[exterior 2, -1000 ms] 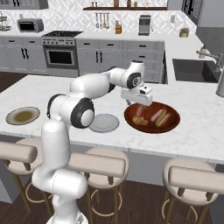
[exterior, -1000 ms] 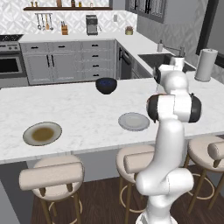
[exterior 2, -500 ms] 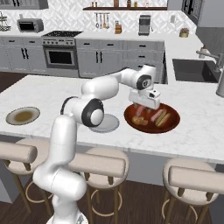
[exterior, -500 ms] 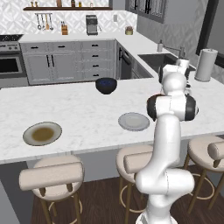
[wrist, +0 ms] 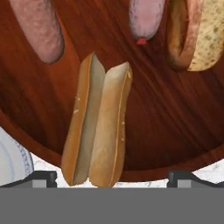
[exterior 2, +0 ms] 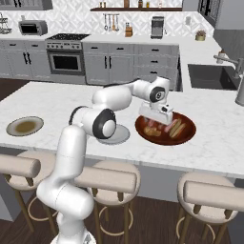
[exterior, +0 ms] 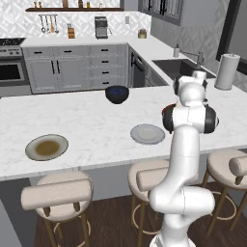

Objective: Place one bun and one sausage from the bowl on each plate.

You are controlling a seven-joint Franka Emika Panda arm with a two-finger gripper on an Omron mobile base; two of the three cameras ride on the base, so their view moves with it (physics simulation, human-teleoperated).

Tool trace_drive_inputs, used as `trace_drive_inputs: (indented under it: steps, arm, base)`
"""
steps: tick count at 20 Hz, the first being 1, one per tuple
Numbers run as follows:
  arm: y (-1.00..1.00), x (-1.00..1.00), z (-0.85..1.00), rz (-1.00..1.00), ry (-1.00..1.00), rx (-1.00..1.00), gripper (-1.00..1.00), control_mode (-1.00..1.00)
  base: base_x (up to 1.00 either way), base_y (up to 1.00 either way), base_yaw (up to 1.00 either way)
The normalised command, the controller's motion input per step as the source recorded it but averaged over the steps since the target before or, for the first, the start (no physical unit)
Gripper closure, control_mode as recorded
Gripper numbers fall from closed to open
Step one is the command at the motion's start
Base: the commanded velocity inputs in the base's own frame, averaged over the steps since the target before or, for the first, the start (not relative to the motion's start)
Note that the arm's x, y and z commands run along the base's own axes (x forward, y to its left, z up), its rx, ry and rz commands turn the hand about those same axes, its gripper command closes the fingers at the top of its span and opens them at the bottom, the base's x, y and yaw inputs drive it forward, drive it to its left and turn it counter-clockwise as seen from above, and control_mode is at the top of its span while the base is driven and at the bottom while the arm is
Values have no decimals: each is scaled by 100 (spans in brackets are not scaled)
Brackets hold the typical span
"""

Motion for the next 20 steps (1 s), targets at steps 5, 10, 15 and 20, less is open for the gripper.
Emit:
trace_drive_inputs:
  steps: [5,10,15,20]
  arm:
    - [20,-8,-24,-2,0,0,-100,-100]
    - [0,-23,-1,-8,0,0,-100,-100]
    - [4,0,-21,-9,-4,0,-100,-100]
    - [5,0,-22,-8,-2,0,-100,-100]
  base:
    - [0,0,0]
    - [0,0,0]
    - [0,0,0]
    - [0,0,0]
